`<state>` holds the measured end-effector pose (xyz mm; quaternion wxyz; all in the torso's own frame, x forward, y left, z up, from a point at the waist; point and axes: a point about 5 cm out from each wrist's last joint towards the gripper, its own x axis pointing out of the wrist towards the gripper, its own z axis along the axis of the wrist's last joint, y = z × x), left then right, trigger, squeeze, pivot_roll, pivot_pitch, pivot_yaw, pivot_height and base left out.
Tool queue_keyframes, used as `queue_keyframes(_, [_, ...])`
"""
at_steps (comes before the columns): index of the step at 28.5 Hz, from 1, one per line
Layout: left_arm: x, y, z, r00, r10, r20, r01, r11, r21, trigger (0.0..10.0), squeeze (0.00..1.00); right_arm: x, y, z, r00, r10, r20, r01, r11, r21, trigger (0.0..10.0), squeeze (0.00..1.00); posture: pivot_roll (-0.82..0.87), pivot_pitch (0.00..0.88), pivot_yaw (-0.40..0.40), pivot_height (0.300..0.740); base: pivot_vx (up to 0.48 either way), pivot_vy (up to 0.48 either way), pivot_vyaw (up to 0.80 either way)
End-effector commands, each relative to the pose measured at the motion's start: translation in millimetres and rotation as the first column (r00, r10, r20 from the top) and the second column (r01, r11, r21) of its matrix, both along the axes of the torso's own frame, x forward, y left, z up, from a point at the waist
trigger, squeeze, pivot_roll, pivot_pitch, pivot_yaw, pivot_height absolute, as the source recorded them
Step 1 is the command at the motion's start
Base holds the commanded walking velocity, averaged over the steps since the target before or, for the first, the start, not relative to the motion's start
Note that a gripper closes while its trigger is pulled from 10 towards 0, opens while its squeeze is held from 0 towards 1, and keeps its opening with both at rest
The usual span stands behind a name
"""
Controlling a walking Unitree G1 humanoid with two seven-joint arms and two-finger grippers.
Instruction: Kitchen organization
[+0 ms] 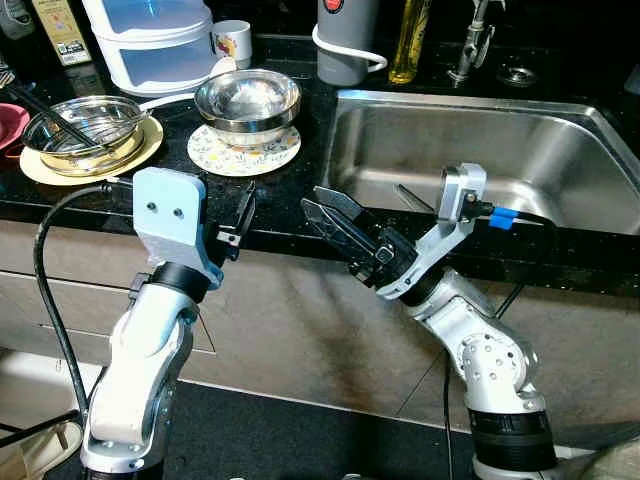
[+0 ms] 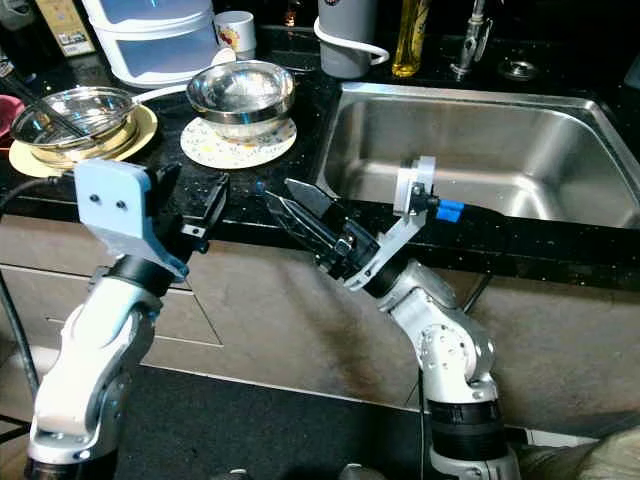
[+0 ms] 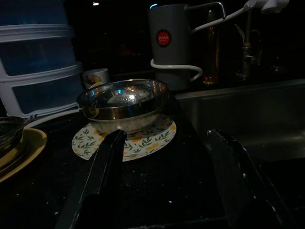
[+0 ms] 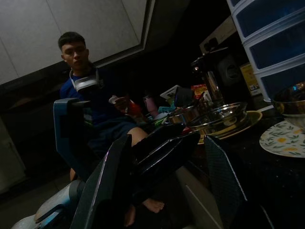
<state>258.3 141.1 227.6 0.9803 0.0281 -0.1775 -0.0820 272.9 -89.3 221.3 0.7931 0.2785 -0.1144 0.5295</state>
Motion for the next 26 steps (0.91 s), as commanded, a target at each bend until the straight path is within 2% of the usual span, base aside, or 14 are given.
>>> queue_keyframes(1, [-1.4,1.4,1.3,1.0,0.013,0.001,-0.013,1.0,0.015,10.0,0.0,-3.0,3.3,6.9,0.999,0.028,0.018,-0.028,1.0,0.01,10.0,0.0,0.04,0.047,-0.029,0.732,0.251,0.0,0.0])
queue_keyframes(26, [-1.6,-2.3,2.2,1.0,-0.004,0.007,0.004,1.0,0.019,10.0,0.0,-6.1,8.4,5.2,0.997,0.074,0.011,-0.074,0.997,-0.003,10.0,0.0,0.04,0.036,-0.033,0.732,0.38,0.0,0.0])
